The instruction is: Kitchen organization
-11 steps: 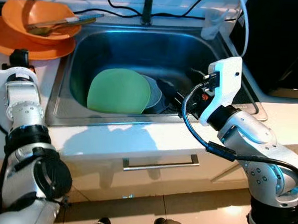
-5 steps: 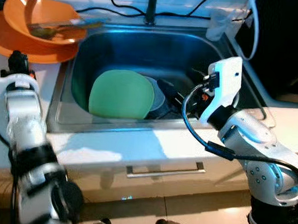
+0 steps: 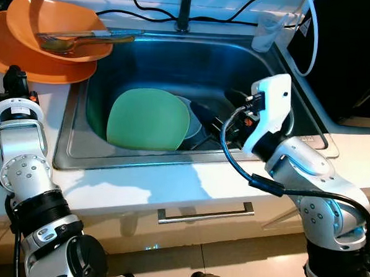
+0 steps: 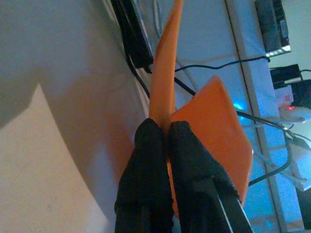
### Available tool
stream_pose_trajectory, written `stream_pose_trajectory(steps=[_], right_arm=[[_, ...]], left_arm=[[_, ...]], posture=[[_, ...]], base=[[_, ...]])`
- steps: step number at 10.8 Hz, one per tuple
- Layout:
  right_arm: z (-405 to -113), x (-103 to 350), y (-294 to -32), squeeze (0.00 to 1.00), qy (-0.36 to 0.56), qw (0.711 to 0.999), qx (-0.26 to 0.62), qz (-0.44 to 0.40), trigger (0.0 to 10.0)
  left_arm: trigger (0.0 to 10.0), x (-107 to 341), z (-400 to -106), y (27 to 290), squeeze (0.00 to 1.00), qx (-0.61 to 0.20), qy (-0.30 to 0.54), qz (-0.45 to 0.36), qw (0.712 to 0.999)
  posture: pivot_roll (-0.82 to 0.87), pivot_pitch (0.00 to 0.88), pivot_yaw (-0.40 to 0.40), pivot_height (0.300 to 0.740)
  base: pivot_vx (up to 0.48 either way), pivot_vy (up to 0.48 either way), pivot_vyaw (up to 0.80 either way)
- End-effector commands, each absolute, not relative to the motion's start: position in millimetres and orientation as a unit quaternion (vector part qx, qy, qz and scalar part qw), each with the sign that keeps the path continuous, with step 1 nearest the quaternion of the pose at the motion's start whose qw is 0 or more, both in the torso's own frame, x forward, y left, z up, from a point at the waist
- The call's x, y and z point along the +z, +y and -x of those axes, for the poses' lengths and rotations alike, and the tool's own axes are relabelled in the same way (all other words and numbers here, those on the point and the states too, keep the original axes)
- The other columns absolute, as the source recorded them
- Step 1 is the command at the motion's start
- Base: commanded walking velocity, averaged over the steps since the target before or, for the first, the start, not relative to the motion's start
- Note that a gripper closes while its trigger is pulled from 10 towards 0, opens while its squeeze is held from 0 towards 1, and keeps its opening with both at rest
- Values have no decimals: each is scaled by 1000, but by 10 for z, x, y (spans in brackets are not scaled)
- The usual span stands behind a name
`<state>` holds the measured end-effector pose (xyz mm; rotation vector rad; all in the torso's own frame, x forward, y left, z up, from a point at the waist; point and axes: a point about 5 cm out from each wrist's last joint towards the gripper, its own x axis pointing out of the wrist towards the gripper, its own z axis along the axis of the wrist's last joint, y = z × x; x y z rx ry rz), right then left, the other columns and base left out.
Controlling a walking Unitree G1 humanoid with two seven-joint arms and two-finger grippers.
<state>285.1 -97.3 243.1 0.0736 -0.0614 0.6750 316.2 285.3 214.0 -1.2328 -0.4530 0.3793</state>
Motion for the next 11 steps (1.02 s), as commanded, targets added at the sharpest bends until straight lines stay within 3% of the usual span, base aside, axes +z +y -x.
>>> stream_pose_trajectory(steps=[1, 4, 6, 8, 10, 11], right_arm=[[-2852, 2460, -975, 0, -40, 942, 332, -32, 10000], [-2858, 2445, -990, 0, -41, 943, 328, -33, 10000], [-2876, 2433, -986, 0, -41, 943, 328, -36, 10000], [-2889, 2427, -962, 0, -43, 941, 332, -38, 10000], [-2894, 2423, -961, 0, -44, 941, 334, -38, 10000], [-2891, 2416, -970, 0, -44, 941, 333, -37, 10000]], left_arm=[[0, 787, -2896, 2554, 0, 325, 32, 652, 684], [275, 778, -2888, 2512, 0, 320, 43, 647, 690], [1961, 843, -2888, 2472, 0, 301, 42, 635, 710], [2980, 867, -2874, 2474, 0, 293, 39, 628, 720], [3098, 866, -2847, 2481, 0, 297, 37, 626, 720], [2392, 849, -2826, 2486, 0, 305, 36, 631, 713]], posture=[[-232, 211, -211, 740], [-224, 216, -203, 740], [-205, 212, -203, 740], [-191, 207, -205, 740], [-190, 205, -206, 740], [-194, 207, -205, 740]], base=[[0, 0, 0], [0, 0, 0], [0, 0, 0], [0, 0, 0], [0, 0, 0], [0, 0, 0]])
